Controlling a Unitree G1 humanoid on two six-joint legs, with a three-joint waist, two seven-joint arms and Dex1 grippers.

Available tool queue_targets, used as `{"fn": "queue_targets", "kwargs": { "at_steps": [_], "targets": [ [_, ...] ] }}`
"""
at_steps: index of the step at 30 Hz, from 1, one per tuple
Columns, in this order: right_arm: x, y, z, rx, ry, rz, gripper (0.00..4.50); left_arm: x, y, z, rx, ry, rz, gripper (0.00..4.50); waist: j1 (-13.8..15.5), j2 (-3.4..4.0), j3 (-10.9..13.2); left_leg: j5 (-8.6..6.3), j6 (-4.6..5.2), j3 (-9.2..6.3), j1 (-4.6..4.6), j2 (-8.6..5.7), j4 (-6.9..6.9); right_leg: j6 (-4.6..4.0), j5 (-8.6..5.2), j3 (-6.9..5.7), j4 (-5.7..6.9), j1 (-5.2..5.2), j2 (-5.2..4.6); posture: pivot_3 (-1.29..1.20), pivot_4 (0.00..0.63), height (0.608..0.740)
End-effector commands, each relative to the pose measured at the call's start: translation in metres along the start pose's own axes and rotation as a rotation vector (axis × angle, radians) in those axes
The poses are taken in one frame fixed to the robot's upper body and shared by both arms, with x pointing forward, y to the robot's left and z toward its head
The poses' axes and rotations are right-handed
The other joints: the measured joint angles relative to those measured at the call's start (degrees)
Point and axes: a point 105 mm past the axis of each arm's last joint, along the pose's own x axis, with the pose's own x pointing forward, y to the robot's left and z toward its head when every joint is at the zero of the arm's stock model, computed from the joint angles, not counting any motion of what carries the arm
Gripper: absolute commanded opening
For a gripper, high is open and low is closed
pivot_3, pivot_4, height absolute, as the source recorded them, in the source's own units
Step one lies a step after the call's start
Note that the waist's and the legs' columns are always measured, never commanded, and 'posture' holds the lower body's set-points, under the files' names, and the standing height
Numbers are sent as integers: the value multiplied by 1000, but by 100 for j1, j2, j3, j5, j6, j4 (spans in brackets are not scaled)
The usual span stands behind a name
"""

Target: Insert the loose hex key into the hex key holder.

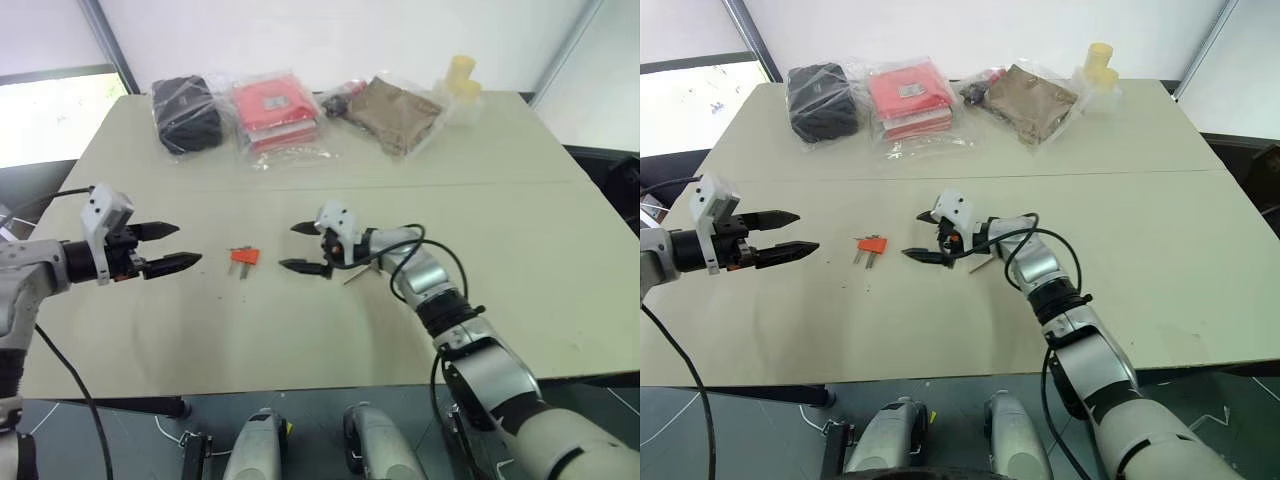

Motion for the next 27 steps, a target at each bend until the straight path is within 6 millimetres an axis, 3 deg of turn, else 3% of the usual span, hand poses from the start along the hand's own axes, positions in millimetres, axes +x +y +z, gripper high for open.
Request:
{"fn": "queue_targets", "kwargs": {
  "at_steps": [1, 8, 15, 20, 27],
  "targets": [
    [16, 0, 9, -83, -9, 11, 4499, -5, -7, 6, 18, -30, 4, 4500, -13, 0, 0, 0, 0, 1, 1, 0, 0, 0, 0, 1, 0, 0, -2, 0, 150, 740],
    [44, 6, 4, -73, 20, 27, 4499, -4, -24, -8, -47, -54, 43, 4500, -100, 1, 0, 0, -2, -8, 2, 5, -2, -2, 1, 1, 5, -1, -9, 0, 150, 740],
    [57, 10, 6, -80, 49, 45, 4499, -4, -30, -16, -71, -62, 76, 4500, -142, 1, 1, 1, -11, -27, 7, 5, -15, -5, 3, 2, 4, -2, -23, 0, 150, 740],
    [63, 12, 3, -57, 87, 41, 4499, -2, -34, -19, -80, -69, 90, 4500, -147, 0, 0, 31, -104, -25, 19, 5, -68, -9, 6, 5, -1, -12, -28, 0, 150, 740],
    [75, 18, 5, -33, 107, 32, 4499, 0, -35, -23, -89, -78, 115, 4500, -151, 0, 0, 31, -106, -26, 21, 6, -73, -11, 7, 5, -1, -13, -23, 0, 150, 740]
  ]
}}
